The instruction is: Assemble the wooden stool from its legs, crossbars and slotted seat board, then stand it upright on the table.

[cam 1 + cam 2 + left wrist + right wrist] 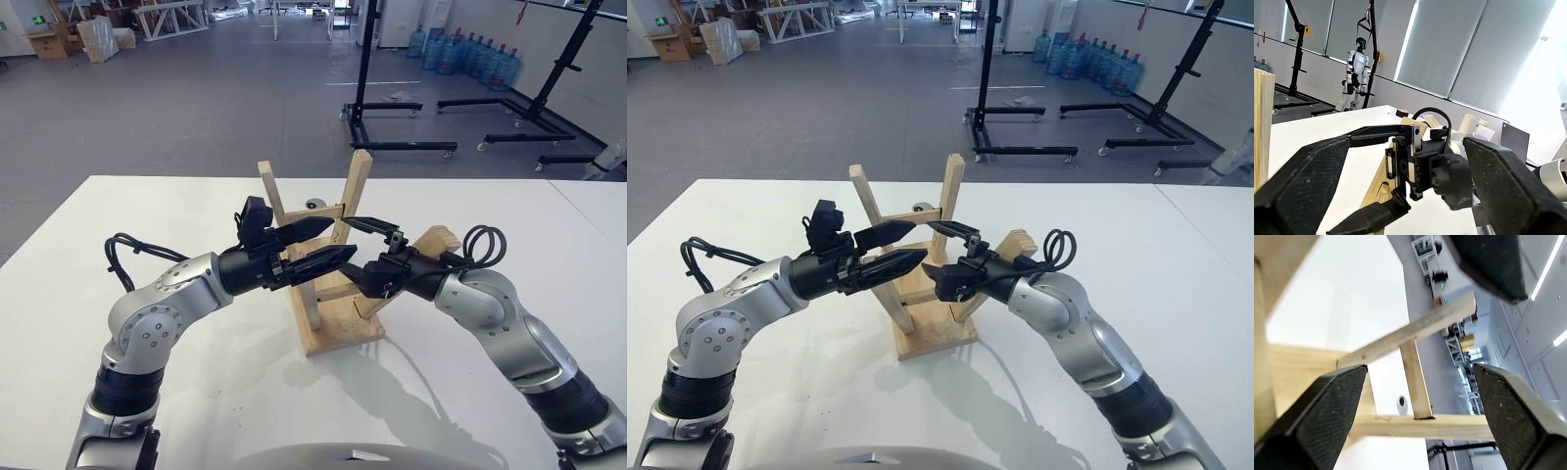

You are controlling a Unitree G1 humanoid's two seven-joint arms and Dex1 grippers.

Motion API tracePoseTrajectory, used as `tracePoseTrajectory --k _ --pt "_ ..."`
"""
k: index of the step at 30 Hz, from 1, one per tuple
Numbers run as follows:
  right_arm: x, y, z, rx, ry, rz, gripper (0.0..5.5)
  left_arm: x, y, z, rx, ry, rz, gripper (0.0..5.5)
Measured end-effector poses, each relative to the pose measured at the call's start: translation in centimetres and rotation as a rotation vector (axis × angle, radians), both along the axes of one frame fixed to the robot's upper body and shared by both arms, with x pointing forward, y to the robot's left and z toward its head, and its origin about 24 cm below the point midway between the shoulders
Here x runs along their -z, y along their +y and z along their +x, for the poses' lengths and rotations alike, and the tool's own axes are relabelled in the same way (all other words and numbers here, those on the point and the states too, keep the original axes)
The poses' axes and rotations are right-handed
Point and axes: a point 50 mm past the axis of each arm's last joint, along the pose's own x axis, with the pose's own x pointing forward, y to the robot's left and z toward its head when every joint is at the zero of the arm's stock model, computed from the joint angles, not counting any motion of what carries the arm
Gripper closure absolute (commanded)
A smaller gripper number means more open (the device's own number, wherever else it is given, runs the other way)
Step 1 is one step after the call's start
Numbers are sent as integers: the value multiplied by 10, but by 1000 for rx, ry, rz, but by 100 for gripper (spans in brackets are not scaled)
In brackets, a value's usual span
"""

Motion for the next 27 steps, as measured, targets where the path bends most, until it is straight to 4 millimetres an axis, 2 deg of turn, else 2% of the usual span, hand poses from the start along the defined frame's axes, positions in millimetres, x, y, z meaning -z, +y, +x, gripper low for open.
tracePoseTrajectory --k 2,7,9,12,14,17,20,21,24,27 --pt "-6 -3 2 -48 29 99 150 -1 2 2 -14 -2 2 132" --pt "-70 -23 14 -42 -83 427 150 -1 4 5 -31 -12 13 132" --pt "-85 -31 15 -23 -98 514 150 -1 4 5 -27 -14 13 132" --pt "-105 -46 14 -24 -50 681 150 -2 5 5 -26 -16 15 132" --pt "-112 -64 15 -36 44 795 150 -1 5 5 -25 -20 18 132" --pt "-104 -105 20 -81 335 966 150 -2 5 5 -23 -21 18 132" --pt "-79 -151 16 -196 678 1148 150 -1 5 5 -18 -28 20 132" --pt "-72 -157 13 -221 753 1168 150 -1 5 5 -14 -30 21 132" --pt "-51 -157 4 -300 968 1185 150 -1 5 6 -3 -36 27 132" --pt "-31 -140 -3 -316 1080 1166 150 -2 4 7 8 -48 37 132"
